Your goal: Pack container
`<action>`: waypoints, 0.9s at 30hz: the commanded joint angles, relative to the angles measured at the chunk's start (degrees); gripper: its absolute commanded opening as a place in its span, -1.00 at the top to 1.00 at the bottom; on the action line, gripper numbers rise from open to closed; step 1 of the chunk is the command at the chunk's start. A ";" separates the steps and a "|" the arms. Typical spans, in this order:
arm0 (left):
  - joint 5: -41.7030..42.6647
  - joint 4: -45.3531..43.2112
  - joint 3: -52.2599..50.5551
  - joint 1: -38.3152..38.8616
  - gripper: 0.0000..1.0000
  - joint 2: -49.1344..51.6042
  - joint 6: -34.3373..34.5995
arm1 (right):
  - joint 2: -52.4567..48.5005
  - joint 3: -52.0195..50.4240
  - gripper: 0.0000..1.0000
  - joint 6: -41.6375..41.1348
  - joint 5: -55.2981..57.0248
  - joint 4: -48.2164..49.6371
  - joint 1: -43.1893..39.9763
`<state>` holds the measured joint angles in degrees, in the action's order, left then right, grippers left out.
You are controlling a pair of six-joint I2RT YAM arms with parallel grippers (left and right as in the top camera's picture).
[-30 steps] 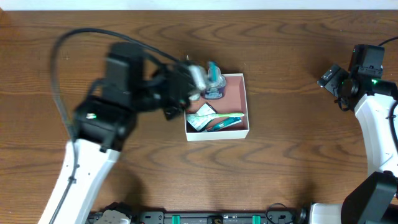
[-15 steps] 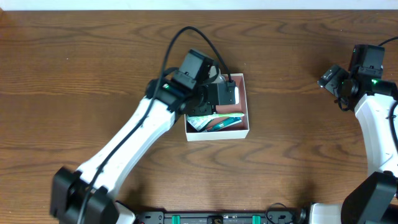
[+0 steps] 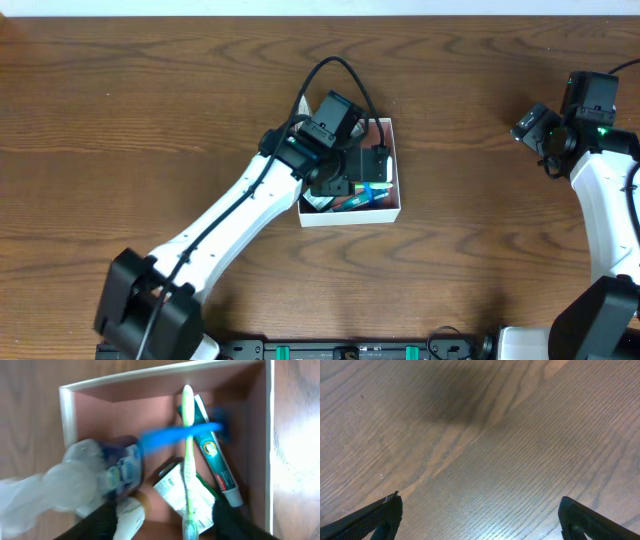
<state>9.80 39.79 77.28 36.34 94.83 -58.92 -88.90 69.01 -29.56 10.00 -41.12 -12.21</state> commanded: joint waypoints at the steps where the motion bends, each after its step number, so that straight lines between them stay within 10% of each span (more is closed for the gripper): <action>1: -1.95 -0.11 -0.11 0.07 -0.27 -5.75 -0.07 | -0.35 0.26 -0.99 -0.63 0.26 -0.04 -0.15; 20: -32.46 9.16 -0.13 -12.13 -0.38 -38.45 42.75 | -0.35 0.24 -0.99 -0.63 0.26 -0.04 -0.15; 27: -32.28 20.37 -0.13 -23.47 -0.96 -41.83 55.43 | -0.35 0.26 -0.98 -0.63 0.26 -0.04 -0.15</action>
<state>-20.82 58.83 77.25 15.33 53.36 -13.52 -88.90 69.01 -29.56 10.00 -41.12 -12.21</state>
